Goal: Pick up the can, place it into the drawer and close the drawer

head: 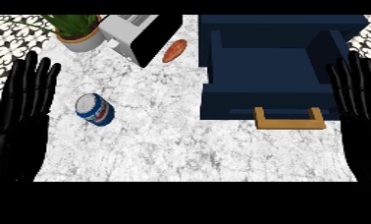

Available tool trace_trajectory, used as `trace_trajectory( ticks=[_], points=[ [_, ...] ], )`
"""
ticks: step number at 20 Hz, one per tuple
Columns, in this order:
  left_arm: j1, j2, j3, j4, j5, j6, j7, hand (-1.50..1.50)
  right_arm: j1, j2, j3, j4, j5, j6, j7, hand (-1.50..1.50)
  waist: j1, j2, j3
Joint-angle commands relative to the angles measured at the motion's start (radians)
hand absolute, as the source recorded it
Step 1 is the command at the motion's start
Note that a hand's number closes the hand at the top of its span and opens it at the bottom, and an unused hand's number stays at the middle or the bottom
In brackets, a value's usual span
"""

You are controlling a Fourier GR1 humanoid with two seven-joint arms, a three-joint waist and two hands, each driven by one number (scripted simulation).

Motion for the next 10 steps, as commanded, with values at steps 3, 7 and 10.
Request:
trace_trajectory(
  ticks=[3,7,10],
  points=[
    [0.027,-0.03,0.06,-0.046,-0.068,0.105,0.056,-1.5,0.032,0.043,0.05,-0.07,0.02,-0.018,0.017,-1.5,-0.003,0.004,-0.002],
    [0.152,-0.09,0.185,0.071,-0.041,0.281,0.162,-1.5,0.068,0.041,-0.059,0.033,-0.024,-0.06,0.083,-1.5,0.016,0.02,-0.004],
    [0.128,-0.092,0.171,0.032,-0.09,0.345,0.287,-1.5,0.103,0.042,-0.037,0.017,-0.009,-0.064,0.15,-1.5,-0.007,0.006,-0.001]
  ],
)
